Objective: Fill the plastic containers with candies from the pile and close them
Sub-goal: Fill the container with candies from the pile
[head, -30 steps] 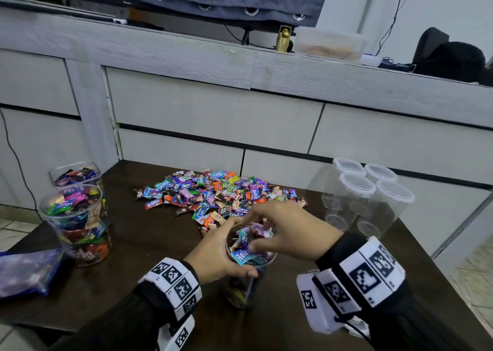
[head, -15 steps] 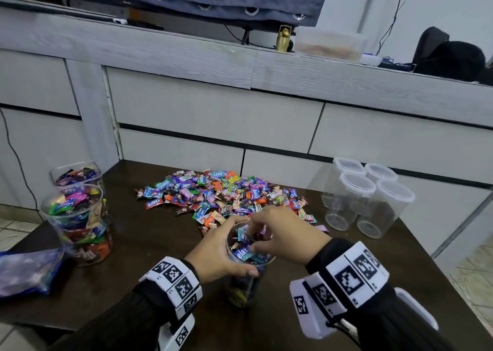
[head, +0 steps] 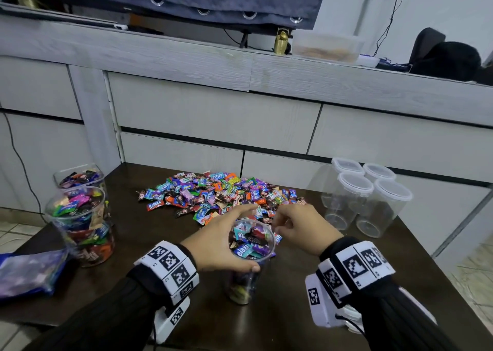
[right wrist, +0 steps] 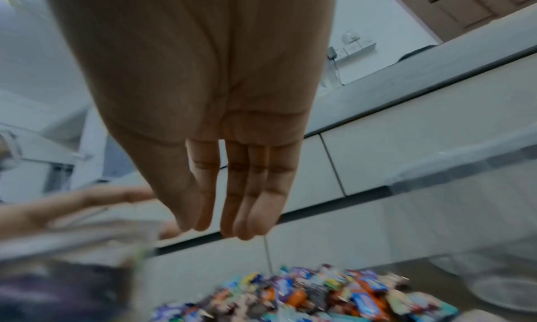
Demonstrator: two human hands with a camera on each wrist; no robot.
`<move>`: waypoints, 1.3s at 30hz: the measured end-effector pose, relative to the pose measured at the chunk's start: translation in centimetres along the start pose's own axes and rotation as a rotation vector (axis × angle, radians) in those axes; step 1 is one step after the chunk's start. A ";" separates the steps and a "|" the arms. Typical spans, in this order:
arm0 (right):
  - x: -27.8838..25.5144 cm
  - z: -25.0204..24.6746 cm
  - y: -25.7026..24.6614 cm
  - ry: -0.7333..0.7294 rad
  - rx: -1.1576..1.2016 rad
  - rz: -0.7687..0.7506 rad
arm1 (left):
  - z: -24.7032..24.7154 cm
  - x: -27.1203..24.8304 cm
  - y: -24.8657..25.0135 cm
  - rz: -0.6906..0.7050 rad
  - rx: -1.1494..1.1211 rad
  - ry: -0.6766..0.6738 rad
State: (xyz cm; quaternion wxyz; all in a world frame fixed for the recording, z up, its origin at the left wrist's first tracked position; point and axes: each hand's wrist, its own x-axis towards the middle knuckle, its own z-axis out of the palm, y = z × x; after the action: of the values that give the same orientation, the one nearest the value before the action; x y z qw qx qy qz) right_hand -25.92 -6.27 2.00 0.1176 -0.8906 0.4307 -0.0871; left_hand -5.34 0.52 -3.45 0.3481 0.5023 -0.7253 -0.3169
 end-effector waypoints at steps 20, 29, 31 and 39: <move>-0.9 9.1 6.6 -0.381 -0.129 0.490 | -11.6 -9.3 -1.6 -0.467 1.156 0.052; -0.6 9.3 6.8 -0.379 -0.146 0.484 | -10.8 -9.1 -3.1 -0.684 1.068 0.103; -0.7 9.3 6.9 -0.373 -0.148 0.475 | -11.6 -9.4 -3.5 -0.638 1.062 0.087; -0.9 9.4 7.1 -0.378 -0.139 0.474 | -13.8 -10.4 -3.7 -0.546 0.993 0.033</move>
State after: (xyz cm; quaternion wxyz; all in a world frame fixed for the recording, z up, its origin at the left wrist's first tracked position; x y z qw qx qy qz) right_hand -29.37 -8.60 -9.09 0.1514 -0.7716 0.6019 0.1398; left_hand 10.52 7.74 -0.73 -0.0132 0.7801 -0.6255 -0.0085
